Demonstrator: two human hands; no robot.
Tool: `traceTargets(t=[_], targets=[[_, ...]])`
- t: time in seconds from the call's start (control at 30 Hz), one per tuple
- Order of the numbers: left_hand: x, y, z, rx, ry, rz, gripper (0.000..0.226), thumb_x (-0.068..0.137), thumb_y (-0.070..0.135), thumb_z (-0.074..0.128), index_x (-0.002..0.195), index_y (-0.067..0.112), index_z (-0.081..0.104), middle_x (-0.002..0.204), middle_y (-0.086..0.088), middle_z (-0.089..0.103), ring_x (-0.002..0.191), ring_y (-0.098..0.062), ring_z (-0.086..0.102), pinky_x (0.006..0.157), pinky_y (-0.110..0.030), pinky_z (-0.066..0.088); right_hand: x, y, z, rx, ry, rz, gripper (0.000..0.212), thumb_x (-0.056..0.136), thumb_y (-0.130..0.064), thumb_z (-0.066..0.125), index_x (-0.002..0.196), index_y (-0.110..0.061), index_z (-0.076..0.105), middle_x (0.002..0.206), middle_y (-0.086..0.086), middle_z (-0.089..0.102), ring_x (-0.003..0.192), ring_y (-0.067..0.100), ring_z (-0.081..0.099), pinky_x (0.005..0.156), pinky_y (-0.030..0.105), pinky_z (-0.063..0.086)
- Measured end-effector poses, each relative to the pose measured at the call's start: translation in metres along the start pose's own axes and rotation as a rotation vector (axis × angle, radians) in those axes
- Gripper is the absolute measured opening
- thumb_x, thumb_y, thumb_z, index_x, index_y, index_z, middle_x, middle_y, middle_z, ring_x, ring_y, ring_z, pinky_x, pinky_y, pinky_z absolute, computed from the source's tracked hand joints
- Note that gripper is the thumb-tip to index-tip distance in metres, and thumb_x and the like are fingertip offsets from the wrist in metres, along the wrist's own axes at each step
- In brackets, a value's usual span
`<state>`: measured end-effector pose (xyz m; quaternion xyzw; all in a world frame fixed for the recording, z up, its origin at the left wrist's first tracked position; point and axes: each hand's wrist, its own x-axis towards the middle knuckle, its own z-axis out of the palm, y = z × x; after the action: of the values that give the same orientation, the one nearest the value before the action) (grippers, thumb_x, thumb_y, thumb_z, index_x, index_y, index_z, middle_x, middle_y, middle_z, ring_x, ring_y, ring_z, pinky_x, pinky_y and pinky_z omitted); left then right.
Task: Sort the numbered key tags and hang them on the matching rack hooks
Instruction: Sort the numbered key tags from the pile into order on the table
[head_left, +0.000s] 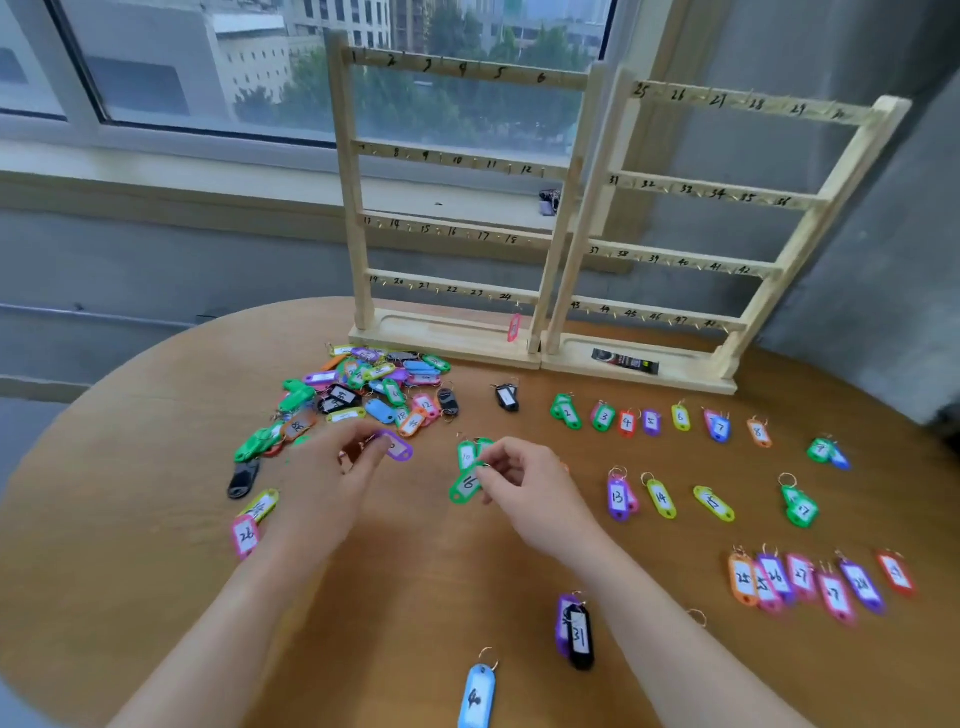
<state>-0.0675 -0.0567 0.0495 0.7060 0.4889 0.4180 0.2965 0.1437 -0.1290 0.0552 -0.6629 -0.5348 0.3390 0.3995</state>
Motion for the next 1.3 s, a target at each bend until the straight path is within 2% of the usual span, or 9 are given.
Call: traceTargets(t=[0.13,0.27,0.37,0.5,0.67,0.8,1.0,1.13,1.3], targets=[[0.009,0.026,0.029,-0.099,-0.076,-0.001,0.012,0.091,0.024,0.073,0.095,0.035,0.069,0.083,0.019,0.071,0.069,0.008,0.054,0.064,-0.012,0.039,-0.012,0.009,-0.034,0.025,0.103,0.009,0.008,0.095,-0.013,0.065,0.089,-0.018,0.069,0.082,0.011,0.072,0.068,0.011,0.063,0.068,0.028,0.051],[0.015,0.053,0.066,-0.134,-0.157,0.008,0.008,0.089,0.023,0.075,0.090,0.028,0.069,0.076,0.027,0.066,0.066,0.004,0.053,0.063,-0.012,0.040,-0.027,0.021,-0.070,0.053,0.218,0.027,0.016,0.095,-0.013,0.064,0.086,-0.026,0.071,0.080,0.004,0.071,0.070,0.015,0.063,0.069,0.032,0.051],[0.019,0.075,0.100,-0.197,-0.235,0.042,0.011,0.090,0.017,0.074,0.088,0.026,0.070,0.073,0.023,0.068,0.062,0.001,0.052,0.060,-0.013,0.038,-0.039,0.031,-0.099,0.083,0.286,0.052,0.016,0.096,-0.013,0.064,0.093,-0.025,0.074,0.079,-0.002,0.072,0.070,0.007,0.062,0.070,0.030,0.053],[0.026,0.109,0.157,-0.196,-0.361,0.108,0.013,0.088,0.020,0.076,0.088,0.032,0.071,0.080,0.015,0.073,0.065,-0.004,0.055,0.061,-0.015,0.039,-0.055,0.052,-0.141,0.118,0.387,0.088,0.017,0.096,-0.014,0.066,0.095,-0.027,0.075,0.086,-0.005,0.075,0.082,0.012,0.069,0.077,0.028,0.056],[0.043,0.161,0.238,-0.201,-0.547,0.190,0.014,0.089,0.017,0.074,0.090,0.031,0.071,0.081,0.012,0.074,0.074,-0.004,0.065,0.074,-0.026,0.049,-0.075,0.082,-0.195,0.227,0.541,0.127,0.016,0.093,-0.007,0.069,0.093,-0.022,0.076,0.086,-0.005,0.077,0.081,0.007,0.070,0.077,0.024,0.056],[0.058,0.193,0.312,-0.134,-0.649,0.277,0.015,0.089,0.017,0.074,0.088,0.031,0.071,0.083,0.009,0.075,0.079,-0.004,0.066,0.072,-0.019,0.045,-0.090,0.105,-0.231,0.288,0.658,0.161,0.010,0.090,-0.004,0.073,0.092,-0.013,0.074,0.084,0.002,0.077,0.077,0.010,0.069,0.075,0.026,0.056],[0.076,0.203,0.383,-0.040,-0.713,0.258,0.017,0.090,0.014,0.070,0.082,0.028,0.068,0.078,0.008,0.072,0.078,-0.007,0.066,0.066,-0.019,0.046,-0.097,0.133,-0.274,0.262,0.720,0.206,0.009,0.090,-0.006,0.074,0.090,-0.016,0.074,0.084,0.000,0.077,0.072,0.006,0.068,0.069,0.018,0.052],[0.089,0.199,0.409,-0.005,-0.724,0.307,0.024,0.090,0.014,0.070,0.076,0.033,0.065,0.078,0.004,0.071,0.078,-0.010,0.065,0.070,-0.022,0.048,-0.093,0.145,-0.288,0.247,0.757,0.212,0.012,0.091,-0.004,0.071,0.089,-0.016,0.075,0.083,-0.002,0.077,0.068,0.003,0.066,0.065,0.014,0.050],[0.093,0.195,0.429,0.097,-0.770,0.375,0.018,0.090,0.014,0.069,0.077,0.026,0.073,0.077,0.014,0.067,0.074,-0.004,0.056,0.073,-0.025,0.044,-0.086,0.155,-0.296,0.235,0.776,0.237,0.014,0.092,-0.004,0.069,0.086,-0.015,0.074,0.076,-0.003,0.076,0.059,0.002,0.064,0.059,0.011,0.048]])
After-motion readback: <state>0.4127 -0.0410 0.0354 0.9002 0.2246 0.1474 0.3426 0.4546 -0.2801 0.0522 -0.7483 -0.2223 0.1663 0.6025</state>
